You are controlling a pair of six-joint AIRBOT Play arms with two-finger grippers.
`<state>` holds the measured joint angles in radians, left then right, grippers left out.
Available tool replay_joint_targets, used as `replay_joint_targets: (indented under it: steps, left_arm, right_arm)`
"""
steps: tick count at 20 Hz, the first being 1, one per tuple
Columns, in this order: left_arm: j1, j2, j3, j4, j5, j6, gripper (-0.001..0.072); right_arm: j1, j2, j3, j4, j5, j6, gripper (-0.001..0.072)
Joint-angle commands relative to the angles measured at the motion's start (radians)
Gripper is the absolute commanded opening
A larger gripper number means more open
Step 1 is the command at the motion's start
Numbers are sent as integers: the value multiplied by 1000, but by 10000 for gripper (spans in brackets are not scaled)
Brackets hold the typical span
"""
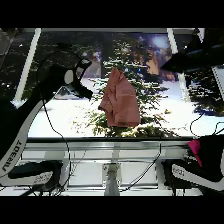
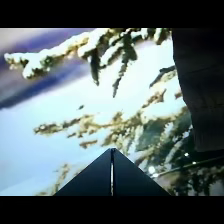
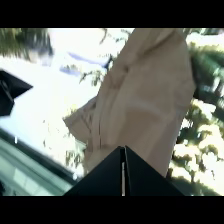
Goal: Fold the clothes and pants, and hang the long-sleeved shirts on hangers.
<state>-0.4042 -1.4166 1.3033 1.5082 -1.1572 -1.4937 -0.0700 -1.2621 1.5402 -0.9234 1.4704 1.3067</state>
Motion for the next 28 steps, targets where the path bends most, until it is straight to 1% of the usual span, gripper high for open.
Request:
replay_joint_targets:
  steps: [1,2,4,5,6,7,8,9,10,11,13,16,19,20,22,24,27,28]
  left_arm:
    - [60,73,-224,-338,119,99,14]
    - [67,86,-291,-408,158,100,14]
    - [79,88,-369,-549,230,100,15]
    - [81,88,-385,-578,278,100,15]
    - [80,88,-388,-579,331,98,16]
    - [80,88,-388,-603,366,95,15]
    - [80,88,-388,-644,388,96,25]
    - [80,88,-388,-664,397,97,116]
    - [79,88,-388,-671,396,96,399]
    - [80,88,-388,-672,391,96,653]
    - [80,88,-388,-675,379,96,668]
    - [80,88,-388,-739,347,96,667]
    - [79,85,-388,-775,338,96,667]
    - [79,79,-388,-791,337,95,667]
    - [79,55,-388,-822,329,96,666]
    - [76,29,-388,-822,322,96,665]
    - [68,2,-387,-830,325,96,645]
    - [65,-5,-387,-837,331,96,601]
  right_arm:
    - [94,141,-342,-32,-6,-241,6]
    - [137,186,-435,-57,-15,-313,7]
    - [228,225,-560,-128,-78,-338,10]
    - [271,221,-594,-153,-104,-356,13]
    - [308,212,-614,-167,-127,-380,82]
    - [344,200,-624,-186,-140,-386,251]
    - [383,185,-625,-212,-157,-386,400]
    - [421,170,-625,-243,-176,-389,471]
    - [454,157,-625,-275,-194,-413,491]
    - [486,144,-625,-305,-214,-459,522]
    - [533,118,-625,-331,-263,-551,623]
    - [572,100,-625,-363,-353,-694,622]
    - [571,95,-625,-373,-465,-698,622]
    - [571,93,-625,-366,-482,-698,622]
    - [571,82,-627,-359,-478,-698,622]
    - [575,61,-627,-348,-459,-698,622]
    - [609,33,-627,-332,-464,-698,621]
    - [624,23,-627,-333,-470,-698,621]
